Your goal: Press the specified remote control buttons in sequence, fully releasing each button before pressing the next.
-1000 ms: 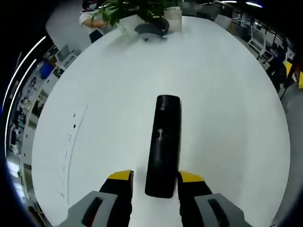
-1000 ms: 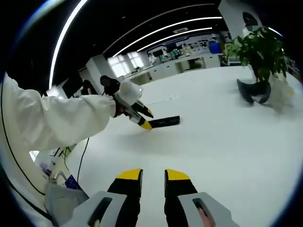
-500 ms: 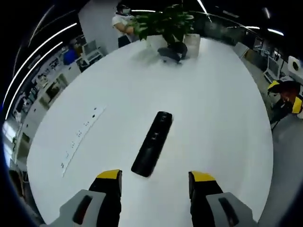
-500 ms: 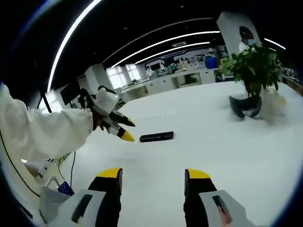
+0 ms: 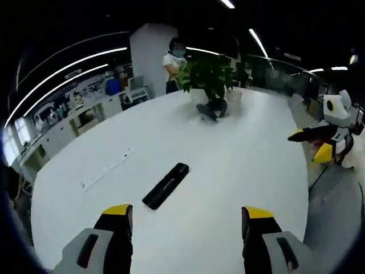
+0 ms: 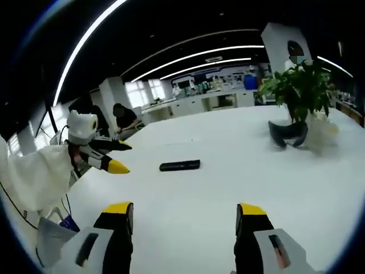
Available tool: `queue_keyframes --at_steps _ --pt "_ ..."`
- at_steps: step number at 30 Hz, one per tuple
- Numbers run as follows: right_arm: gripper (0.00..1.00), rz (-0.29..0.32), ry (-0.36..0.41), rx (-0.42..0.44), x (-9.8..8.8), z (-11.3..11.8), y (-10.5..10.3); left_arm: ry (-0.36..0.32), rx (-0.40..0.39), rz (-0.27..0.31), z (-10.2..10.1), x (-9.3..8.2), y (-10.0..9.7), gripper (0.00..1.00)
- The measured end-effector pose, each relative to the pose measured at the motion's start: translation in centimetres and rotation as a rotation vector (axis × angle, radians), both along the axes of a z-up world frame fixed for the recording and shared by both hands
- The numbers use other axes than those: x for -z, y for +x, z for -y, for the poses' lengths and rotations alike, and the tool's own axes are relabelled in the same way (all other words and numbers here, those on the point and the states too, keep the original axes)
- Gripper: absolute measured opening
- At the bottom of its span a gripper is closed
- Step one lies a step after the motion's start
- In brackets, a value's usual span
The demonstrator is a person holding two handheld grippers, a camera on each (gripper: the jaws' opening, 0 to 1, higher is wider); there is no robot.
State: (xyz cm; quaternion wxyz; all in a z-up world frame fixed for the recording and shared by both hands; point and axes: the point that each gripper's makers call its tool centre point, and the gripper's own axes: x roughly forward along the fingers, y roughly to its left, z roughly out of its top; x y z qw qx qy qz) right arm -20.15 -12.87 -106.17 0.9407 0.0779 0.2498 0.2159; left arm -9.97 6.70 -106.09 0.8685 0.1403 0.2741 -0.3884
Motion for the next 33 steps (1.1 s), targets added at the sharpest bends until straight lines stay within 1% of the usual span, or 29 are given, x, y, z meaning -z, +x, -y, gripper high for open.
queue_keyframes --at_steps 1,2,3,4,6,8,10,11,12,13,14,15,16,17,18,19,20,22,23,25,26,28,31,33 --pt "0.76 -0.001 -0.003 -0.003 0.0 0.0 0.0 -0.006 -0.009 0.011 -0.1 -0.3 -0.3 0.82" --pt "0.76 -0.003 -0.008 -0.008 0.1 -0.1 -0.1 -0.029 -0.035 0.035 -0.4 -0.8 -0.7 0.83" --pt "0.76 -0.001 -0.009 -0.012 0.0 -0.2 -0.1 -0.039 -0.045 0.043 -0.5 -1.0 -0.9 0.83" --pt "0.77 0.004 -0.009 -0.012 -0.1 -0.2 -0.2 -0.069 -0.069 0.056 -0.5 -1.4 -1.3 0.84" --pt "0.80 0.023 -0.014 -0.010 -0.4 -0.2 -0.3 -0.136 -0.110 0.060 -0.6 -1.9 -2.3 0.87" --pt "0.82 0.032 -0.019 -0.011 -0.6 -0.2 -0.4 -0.167 -0.144 0.066 -0.9 -2.2 -3.3 0.90" --pt "0.83 0.042 -0.021 -0.013 -0.9 -0.2 -0.5 -0.183 -0.172 0.074 -1.4 -2.3 -3.9 0.93" --pt "0.85 0.059 -0.021 -0.011 -1.4 -0.1 -0.5 -0.210 -0.203 0.078 -1.7 -2.4 -4.4 0.97" --pt "0.87 0.078 -0.023 -0.005 -1.7 0.0 -0.4 -0.245 -0.226 0.083 -1.7 -2.7 -4.7 0.99" --pt "0.88 0.098 -0.026 0.007 -2.1 0.3 -0.3 -0.290 -0.252 0.075 -1.9 -3.0 -5.4 0.99" --pt "0.89 0.105 -0.025 0.014 -2.3 0.5 -0.3 -0.323 -0.280 0.071 -2.2 -3.2 -5.9 0.99" --pt "0.90 0.108 -0.023 0.016 -2.4 0.6 -0.2 -0.335 -0.289 0.075 -2.3 -3.3 -6.0 0.99" --pt "0.91 0.109 -0.016 0.023 -2.5 0.9 -0.1 -0.339 -0.295 0.090 -2.6 -3.3 -6.5 0.99" --pt "0.91 0.111 -0.010 0.031 -2.5 1.1 -0.1 -0.328 -0.312 0.104 -2.9 -3.4 -7.0 0.99" --pt "0.91 0.110 -0.010 0.032 -2.5 1.1 -0.1 -0.323 -0.326 0.115 -3.1 -3.4 -7.0 0.99" --pt "0.92 0.110 -0.011 0.033 -2.5 1.2 -0.1 -0.306 -0.358 0.142 -3.8 -3.4 -7.2 0.99" --pt "0.92 0.109 -0.016 0.037 -2.4 1.3 -0.1 -0.303 -0.372 0.154 -4.1 -3.5 -7.4 0.99" --pt "0.96 0.111 -0.034 0.045 -2.2 1.7 0.0 -0.323 -0.419 0.175 -4.8 -3.7 -7.8 0.99" --pt "0.97 0.111 -0.047 0.047 -2.1 1.9 0.0 -0.340 -0.442 0.177 -5.2 -3.7 -8.1 0.99" --pt "0.99 0.120 -0.061 0.055 -2.1 2.1 0.1 -0.352 -0.447 0.168 -5.5 -3.6 -8.6 0.99" --pt "0.99 0.120 -0.068 0.059 -2.0 2.3 0.1 -0.351 -0.459 0.158 -5.7 -3.4 -8.9 0.99" --pt "0.99 0.127 -0.067 0.055 -2.1 2.3 0.1 -0.327 -0.481 0.183 -6.5 -3.2 -9.3 0.99" --pt "0.99 0.137 -0.058 0.056 -2.5 2.1 0.0 -0.306 -0.495 0.180 -7.0 -2.9 -9.8 0.99" --pt "0.99 0.141 -0.064 0.049 -2.5 2.0 0.0 -0.308 -0.510 0.190 -7.5 -3.1 -10.0 0.99"
